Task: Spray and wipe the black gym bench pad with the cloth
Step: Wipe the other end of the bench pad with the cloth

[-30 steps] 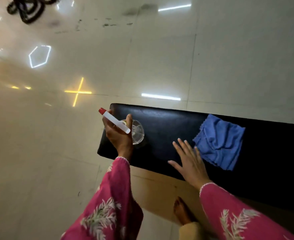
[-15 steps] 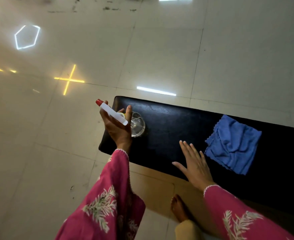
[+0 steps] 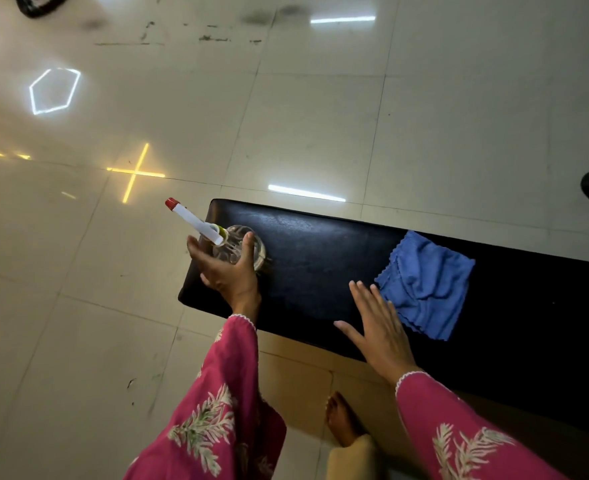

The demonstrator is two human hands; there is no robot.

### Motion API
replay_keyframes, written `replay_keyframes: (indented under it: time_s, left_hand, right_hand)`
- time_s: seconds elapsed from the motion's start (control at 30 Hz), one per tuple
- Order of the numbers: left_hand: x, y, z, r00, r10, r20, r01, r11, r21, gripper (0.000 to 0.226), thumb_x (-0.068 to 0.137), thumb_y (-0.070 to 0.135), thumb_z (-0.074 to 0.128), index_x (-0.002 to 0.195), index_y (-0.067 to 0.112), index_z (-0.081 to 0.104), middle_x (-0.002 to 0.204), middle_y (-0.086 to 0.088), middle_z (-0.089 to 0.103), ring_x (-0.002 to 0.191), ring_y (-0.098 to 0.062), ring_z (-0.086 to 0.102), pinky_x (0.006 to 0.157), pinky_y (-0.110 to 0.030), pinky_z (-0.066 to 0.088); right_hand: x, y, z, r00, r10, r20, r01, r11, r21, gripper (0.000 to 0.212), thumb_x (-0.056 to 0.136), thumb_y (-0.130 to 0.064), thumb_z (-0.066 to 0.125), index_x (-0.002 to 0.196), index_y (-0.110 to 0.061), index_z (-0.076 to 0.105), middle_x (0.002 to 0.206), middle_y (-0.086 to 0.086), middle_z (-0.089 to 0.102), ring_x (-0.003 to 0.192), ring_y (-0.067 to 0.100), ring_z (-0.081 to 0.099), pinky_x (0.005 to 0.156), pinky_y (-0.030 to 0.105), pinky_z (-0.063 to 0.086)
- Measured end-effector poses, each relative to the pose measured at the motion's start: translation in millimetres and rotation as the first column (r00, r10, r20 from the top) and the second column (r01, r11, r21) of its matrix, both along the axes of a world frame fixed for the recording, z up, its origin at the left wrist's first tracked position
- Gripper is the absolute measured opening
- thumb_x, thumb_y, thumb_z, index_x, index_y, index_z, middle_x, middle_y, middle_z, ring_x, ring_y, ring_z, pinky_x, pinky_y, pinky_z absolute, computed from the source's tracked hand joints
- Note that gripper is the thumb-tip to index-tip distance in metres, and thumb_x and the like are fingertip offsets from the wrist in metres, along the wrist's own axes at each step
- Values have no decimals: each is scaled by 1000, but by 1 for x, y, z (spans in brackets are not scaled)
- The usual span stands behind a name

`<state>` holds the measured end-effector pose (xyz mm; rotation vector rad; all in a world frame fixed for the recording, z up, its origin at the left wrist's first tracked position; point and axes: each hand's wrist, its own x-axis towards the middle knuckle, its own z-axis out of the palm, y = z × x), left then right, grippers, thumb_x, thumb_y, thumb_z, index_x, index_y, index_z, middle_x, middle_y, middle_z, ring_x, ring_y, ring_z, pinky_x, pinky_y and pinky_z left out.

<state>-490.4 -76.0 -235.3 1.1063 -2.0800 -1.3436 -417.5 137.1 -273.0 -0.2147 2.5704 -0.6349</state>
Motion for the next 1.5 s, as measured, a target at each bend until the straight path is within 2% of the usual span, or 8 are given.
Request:
replay_keyframes:
  time_s: [0.13,0.27,0.5,0.77,1.0,1.17,1.37,1.5]
  left_hand:
    - [33,55,-7,980,174,98,-165,982,-92,91,73,36,75,144,14,24,146,-9,38,134,-24,35,113,-47,21]
    - [69,143,-22,954,-234,187,264,952,-157,83,75,52,54,140,6,32,143,-14,40,132,-28,37,111,-53,22]
    - [66,275,-66,424,-715,555,905,358,-230,84,79,65,17,147,16,14,156,-2,8,141,-11,-3,112,-33,-8]
    - [66,342,-82,494,-473,729,823,524,-218,93,75,73,5,148,15,5,157,2,1,143,-10,-6,113,-33,-11]
    - [94,364,-67,296,-606,738,947,288,-143,88,77,74,-1,147,21,2,151,11,-9,139,-4,-12,112,-28,-16]
    - [49,312,-79,244,-539,806,943,-63,-328,70,93,62,5,144,18,25,150,-4,31,137,-26,23,111,-41,-2]
    - [39,344,-92,415,-496,763,907,293,-303,74,81,71,5,144,32,-2,151,3,-14,141,-21,-13,112,-41,-15]
    - [51,358,-92,270,-607,747,954,64,-292,75,82,74,0,146,35,4,154,0,-8,142,-24,-12,114,-42,-10]
  right_hand:
    - [13,38,6,994,-29,-110,42,992,117,67,91,-58,11,135,-16,38,138,7,49,132,20,33,111,41,20]
    - [31,94,-2,982,-120,-143,141,979,147,61,87,-53,26,134,-16,39,137,9,50,129,24,33,105,42,16]
    - [48,227,-21,976,-177,-124,200,958,207,71,94,-53,1,132,-13,47,136,10,51,125,27,47,103,42,19]
    - [53,351,-32,977,-161,-143,189,958,214,68,95,-52,4,136,-12,41,142,10,42,131,26,38,108,43,21]
    - [46,367,-30,980,-152,-128,174,968,182,68,95,-53,3,137,-14,40,142,10,42,130,27,40,101,52,31]
    - [39,368,-40,973,-131,-188,164,972,170,68,95,-53,3,139,-14,38,144,10,40,131,28,39,103,51,28]
    - [40,362,-56,960,-155,-234,195,968,159,66,95,-54,5,141,-16,33,148,9,33,134,25,31,105,52,21]
    - [41,348,-54,955,-203,-215,242,956,169,66,94,-54,6,141,-16,33,148,10,33,134,28,34,104,56,24]
